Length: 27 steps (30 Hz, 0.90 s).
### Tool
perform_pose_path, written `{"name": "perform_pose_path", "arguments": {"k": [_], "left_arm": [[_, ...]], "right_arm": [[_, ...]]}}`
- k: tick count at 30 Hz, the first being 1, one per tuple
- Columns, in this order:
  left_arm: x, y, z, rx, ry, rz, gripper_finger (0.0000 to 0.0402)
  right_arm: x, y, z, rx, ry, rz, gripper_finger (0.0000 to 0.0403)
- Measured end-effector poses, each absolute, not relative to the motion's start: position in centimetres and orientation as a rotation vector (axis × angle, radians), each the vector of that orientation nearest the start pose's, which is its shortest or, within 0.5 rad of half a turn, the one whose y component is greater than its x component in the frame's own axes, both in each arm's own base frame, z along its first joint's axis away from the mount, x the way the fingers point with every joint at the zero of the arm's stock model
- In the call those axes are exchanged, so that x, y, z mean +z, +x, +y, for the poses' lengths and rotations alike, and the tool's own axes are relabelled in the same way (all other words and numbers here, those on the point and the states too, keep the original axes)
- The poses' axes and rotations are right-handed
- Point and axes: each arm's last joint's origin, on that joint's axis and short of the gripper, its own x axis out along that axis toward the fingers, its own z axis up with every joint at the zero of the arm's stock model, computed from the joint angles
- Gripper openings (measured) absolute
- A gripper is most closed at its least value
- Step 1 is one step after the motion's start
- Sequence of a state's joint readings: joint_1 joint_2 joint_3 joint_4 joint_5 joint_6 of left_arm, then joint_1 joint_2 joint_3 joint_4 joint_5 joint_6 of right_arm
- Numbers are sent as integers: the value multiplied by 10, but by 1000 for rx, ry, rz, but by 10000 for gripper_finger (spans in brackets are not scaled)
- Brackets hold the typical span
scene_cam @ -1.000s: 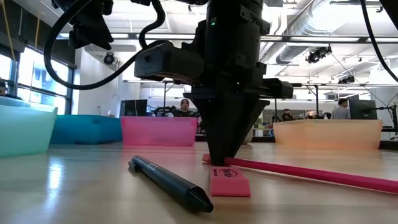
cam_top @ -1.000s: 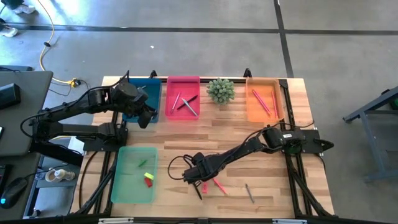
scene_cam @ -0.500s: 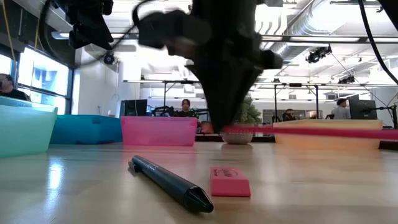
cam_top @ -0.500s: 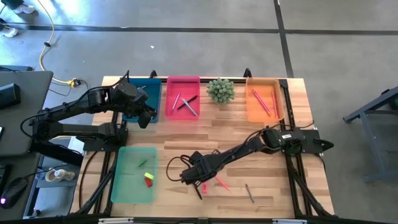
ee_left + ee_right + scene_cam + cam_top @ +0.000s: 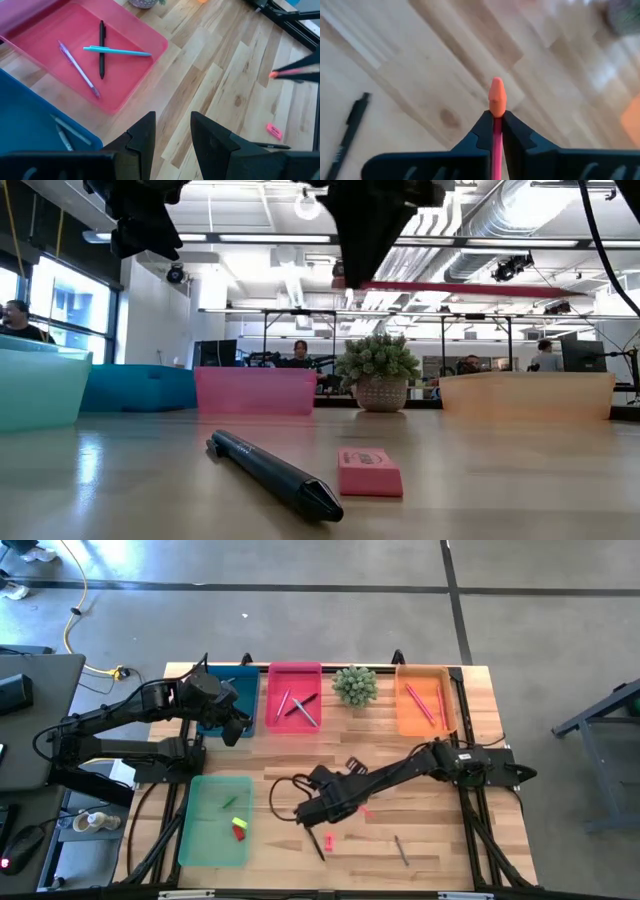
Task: Sort crayons/erasers/pens/pencils in bins
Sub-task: Put the pink pencil into the orange bin
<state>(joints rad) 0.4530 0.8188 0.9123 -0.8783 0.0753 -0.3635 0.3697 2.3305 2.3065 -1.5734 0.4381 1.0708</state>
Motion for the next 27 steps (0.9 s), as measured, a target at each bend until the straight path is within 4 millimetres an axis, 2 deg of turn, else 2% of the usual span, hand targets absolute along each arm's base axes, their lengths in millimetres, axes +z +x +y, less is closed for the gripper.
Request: {"name": "perform_pose_path", "arguments": {"k": [9,14,21,27], "left_arm": [[311,133,62,496,-548,693,113],[311,133,62,496,-548,693,113],[311,133,62,496,-548,693,113],[311,133,62,495,-548,693,113]], "right_arm": [[277,419,121,-751,111,1185,5],[273,412,100,-741,28,1259,5],[284,370,68,-817,16,1302,4],[297,326,33,-900,42,1212,4]]}}
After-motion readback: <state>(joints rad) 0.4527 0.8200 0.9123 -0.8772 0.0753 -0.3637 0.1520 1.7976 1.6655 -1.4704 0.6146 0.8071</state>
